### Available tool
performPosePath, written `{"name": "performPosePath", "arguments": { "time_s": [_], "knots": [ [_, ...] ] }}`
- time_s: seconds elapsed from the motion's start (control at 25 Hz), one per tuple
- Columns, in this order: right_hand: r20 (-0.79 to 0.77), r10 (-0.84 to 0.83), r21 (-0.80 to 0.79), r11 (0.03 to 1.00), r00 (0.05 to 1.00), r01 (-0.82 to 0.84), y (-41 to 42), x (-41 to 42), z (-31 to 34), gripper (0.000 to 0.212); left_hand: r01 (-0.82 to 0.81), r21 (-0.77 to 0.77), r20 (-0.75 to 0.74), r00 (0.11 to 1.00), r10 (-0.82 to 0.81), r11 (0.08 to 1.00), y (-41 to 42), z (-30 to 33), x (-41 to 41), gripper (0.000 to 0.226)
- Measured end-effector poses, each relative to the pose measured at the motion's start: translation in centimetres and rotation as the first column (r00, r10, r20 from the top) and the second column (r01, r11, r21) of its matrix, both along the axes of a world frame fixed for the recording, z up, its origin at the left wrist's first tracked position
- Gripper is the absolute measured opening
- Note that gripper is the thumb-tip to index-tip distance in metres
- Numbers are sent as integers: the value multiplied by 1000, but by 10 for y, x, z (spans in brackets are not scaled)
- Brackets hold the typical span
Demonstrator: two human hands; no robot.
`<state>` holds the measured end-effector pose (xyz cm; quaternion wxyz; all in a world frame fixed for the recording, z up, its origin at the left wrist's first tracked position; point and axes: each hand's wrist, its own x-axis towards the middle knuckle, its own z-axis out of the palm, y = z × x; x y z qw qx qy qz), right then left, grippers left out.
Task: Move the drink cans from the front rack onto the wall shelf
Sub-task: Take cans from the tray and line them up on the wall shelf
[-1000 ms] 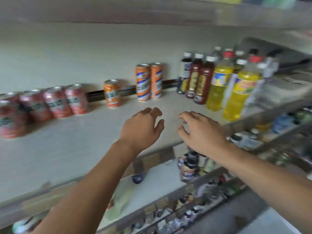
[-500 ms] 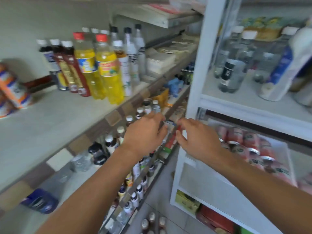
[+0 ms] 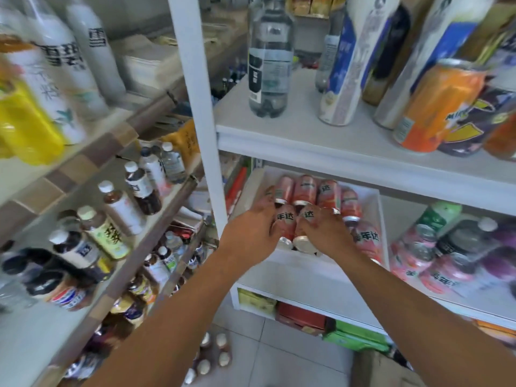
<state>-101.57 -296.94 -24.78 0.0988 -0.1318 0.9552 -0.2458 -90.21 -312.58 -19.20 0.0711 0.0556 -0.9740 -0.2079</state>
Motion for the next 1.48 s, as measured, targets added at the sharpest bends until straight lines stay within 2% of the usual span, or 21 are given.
{"name": "performPosePath", "arguments": {
  "time_s": [0.16,0.2,0.24,0.28,0.32,0.36,0.44,0.52,0.56,0.68,0.72,0.76,0.84,1.0,1.16,1.28,1.36,1.48],
  "knots": [
    [167,-109,208,975,980,73,-19,-29,-31,122,-28,77,42,999,25,997,8,-24,-13,16],
    [162,-114,276,959,980,66,-26,-31,-29,121,-35,88,35,999,32,996,7,-28,-14,18],
    [161,-92,326,945,983,36,-29,-32,-22,107,-49,99,30,998,46,994,6,-29,-16,20],
    [166,-54,338,941,985,-5,-29,-35,-15,83,-68,112,30,997,65,991,5,-31,-17,22],
    [197,-25,290,956,980,-34,-26,-36,-9,61,-92,129,42,995,87,987,3,-32,-18,23],
    [242,-15,214,976,970,-38,-21,-34,-2,50,-119,162,65,992,110,980,3,-35,-19,23],
    [318,-58,-15,998,946,66,-7,-26,7,52,-182,303,124,981,150,935,1,-38,-23,23],
    [316,-44,-280,950,948,138,0,-7,23,39,-268,491,200,961,192,829,1,-40,-26,25],
    [266,7,-381,919,964,99,1,4,32,33,-300,576,237,952,195,760,1,-38,-24,29],
    [149,201,-603,795,968,-72,-7,41,56,46,-276,839,253,961,114,468,3,-22,-8,53],
    [118,254,-648,752,960,-119,-11,50,54,57,-235,881,208,972,110,410,4,-15,0,55],
    [88,298,-682,713,950,-161,-16,60,54,67,-196,899,151,978,143,392,2,-10,7,52],
    [76,404,-722,653,912,-229,-30,71,54,73,-161,914,58,960,273,372,-4,4,28,45],
    [146,658,-775,540,739,-327,-69,97,71,64,-154,929,-9,900,436,336,-27,32,90,43],
    [102,798,-770,442,594,-460,-115,157,91,49,-231,894,-63,783,619,383,-49,61,179,39],
    [57,871,-753,359,489,-552,-143,221,106,52,-244,883,-113,719,686,401,-61,77,256,35],
    [20,898,-762,298,439,-575,-159,269,115,49,-243,885,-135,681,720,396,-65,87,311,41],
    [-33,907,-781,239,420,-577,-179,344,127,59,-260,883,-145,639,755,390,-67,99,396,52]
  ]
}}
